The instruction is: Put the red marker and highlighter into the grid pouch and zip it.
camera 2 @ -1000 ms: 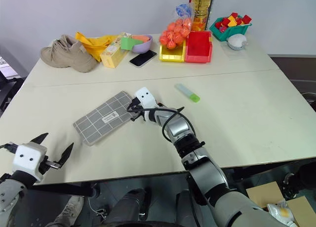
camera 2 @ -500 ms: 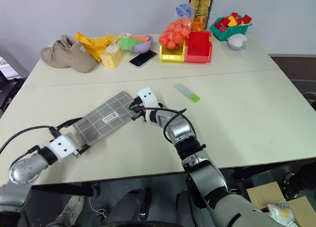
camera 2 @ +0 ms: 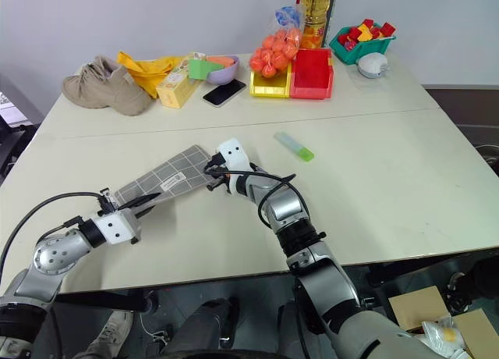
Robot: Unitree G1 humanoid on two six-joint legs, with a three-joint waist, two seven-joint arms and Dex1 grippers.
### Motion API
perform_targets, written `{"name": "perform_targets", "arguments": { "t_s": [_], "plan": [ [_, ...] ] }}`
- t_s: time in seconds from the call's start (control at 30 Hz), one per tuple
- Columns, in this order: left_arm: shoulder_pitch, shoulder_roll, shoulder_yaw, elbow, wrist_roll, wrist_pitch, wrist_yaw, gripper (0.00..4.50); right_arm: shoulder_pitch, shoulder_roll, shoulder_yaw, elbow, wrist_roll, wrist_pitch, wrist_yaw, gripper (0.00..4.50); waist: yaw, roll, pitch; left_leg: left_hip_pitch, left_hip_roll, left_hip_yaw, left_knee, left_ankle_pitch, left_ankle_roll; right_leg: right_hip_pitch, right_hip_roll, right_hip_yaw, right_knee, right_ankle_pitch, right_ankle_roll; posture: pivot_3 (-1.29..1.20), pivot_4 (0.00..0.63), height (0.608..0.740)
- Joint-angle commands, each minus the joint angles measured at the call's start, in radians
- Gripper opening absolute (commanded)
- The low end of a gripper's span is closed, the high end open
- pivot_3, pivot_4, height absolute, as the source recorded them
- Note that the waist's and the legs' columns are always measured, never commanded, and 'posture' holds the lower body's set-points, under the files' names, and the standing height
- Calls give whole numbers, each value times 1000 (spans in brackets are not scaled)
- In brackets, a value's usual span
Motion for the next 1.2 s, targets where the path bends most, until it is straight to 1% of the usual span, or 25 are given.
{"name": "perform_targets", "arguments": {
  "t_s": [0.03,0.07,0.13,0.17,0.23,0.27,0.3,0.37,0.4,0.47,0.5,0.63,0.87,0.93,0.97,1.03,1.13,1.2],
  "plan": [
    [34,-43,32,-76,-149,121,-10,41,-27,-3,-50,-91,27,-66,6,0,-1,1,0,0,0,0,0,0,0,0,0,0,0,0,0,0,150,740],
    [48,-68,49,-114,-214,188,-9,41,-35,-20,-54,-115,22,-88,14,0,-2,1,0,0,0,0,0,0,0,0,0,0,0,0,0,0,150,740],
    [67,-99,76,-171,-280,280,4,41,-39,-47,-60,-148,18,-114,26,0,-1,0,0,0,0,0,0,0,0,0,0,1,0,0,0,0,150,740],
    [81,-118,93,-210,-313,328,22,41,-38,-77,-76,-184,48,-97,71,0,-1,0,0,0,0,0,0,0,0,0,0,0,0,0,0,0,150,740],
    [108,-156,115,-287,-353,408,57,0,-20,-156,-88,-257,80,-74,152,546,0,0,0,0,0,0,0,0,0,0,0,0,0,0,0,0,150,740],
    [122,-172,117,-324,-361,435,67,0,-7,-201,-77,-283,73,-72,183,856,0,0,0,-1,0,0,1,0,0,0,0,0,0,0,0,0,150,740],
    [133,-185,115,-354,-361,457,74,0,4,-237,-67,-300,63,-67,202,1263,2,0,0,-1,0,0,1,0,0,0,0,0,0,0,0,0,150,740],
    [148,-202,109,-398,-354,489,84,0,21,-283,-58,-328,64,-50,227,2379,2,0,0,0,0,0,1,0,0,1,0,0,0,0,0,0,150,740],
    [152,-210,107,-415,-354,503,88,0,27,-296,-58,-341,72,-39,235,2820,2,0,0,0,0,0,1,0,0,1,0,0,0,0,0,0,150,740],
    [157,-229,97,-455,-356,531,92,0,40,-316,-50,-375,70,-22,241,4018,0,0,0,0,1,0,0,0,0,2,0,0,0,0,0,0,150,740],
    [159,-237,93,-472,-354,542,92,0,44,-323,-44,-388,63,-17,240,4460,0,0,0,-1,1,0,0,0,0,2,0,0,0,0,0,0,150,740],
    [156,-267,59,-542,-343,582,98,0,38,-295,-9,-417,45,24,203,4460,3,0,0,-2,0,1,1,0,0,2,0,1,0,0,0,0,150,740],
    [161,-290,35,-586,-334,618,93,0,-20,-209,-28,-332,39,56,119,4460,5,0,0,-2,0,1,1,0,0,1,0,1,0,0,0,0,150,740],
    [159,-295,35,-588,-333,621,95,0,-31,-199,-30,-314,43,56,113,3941,5,0,0,-2,0,1,1,0,0,0,0,1,0,0,0,0,150,740],
    [158,-299,34,-591,-334,624,97,0,-33,-197,-30,-310,46,58,115,3577,5,0,0,-2,0,1,1,0,0,0,0,1,0,0,0,0,150,740],
    [156,-304,35,-596,-334,629,99,0,-35,-195,-29,-307,46,58,114,2568,6,0,0,-2,0,1,1,0,0,0,0,1,0,0,0,0,150,740],
    [152,-307,36,-596,-333,632,98,0,-37,-191,-25,-305,45,56,111,921,5,0,0,-2,0,0,1,0,0,0,0,1,0,0,0,0,150,740],
    [150,-309,36,-595,-334,634,98,0,-36,-189,-23,-310,45,56,108,53,5,0,0,-2,0,1,1,0,0,0,0,1,0,0,0,0,150,740]
  ]
}}
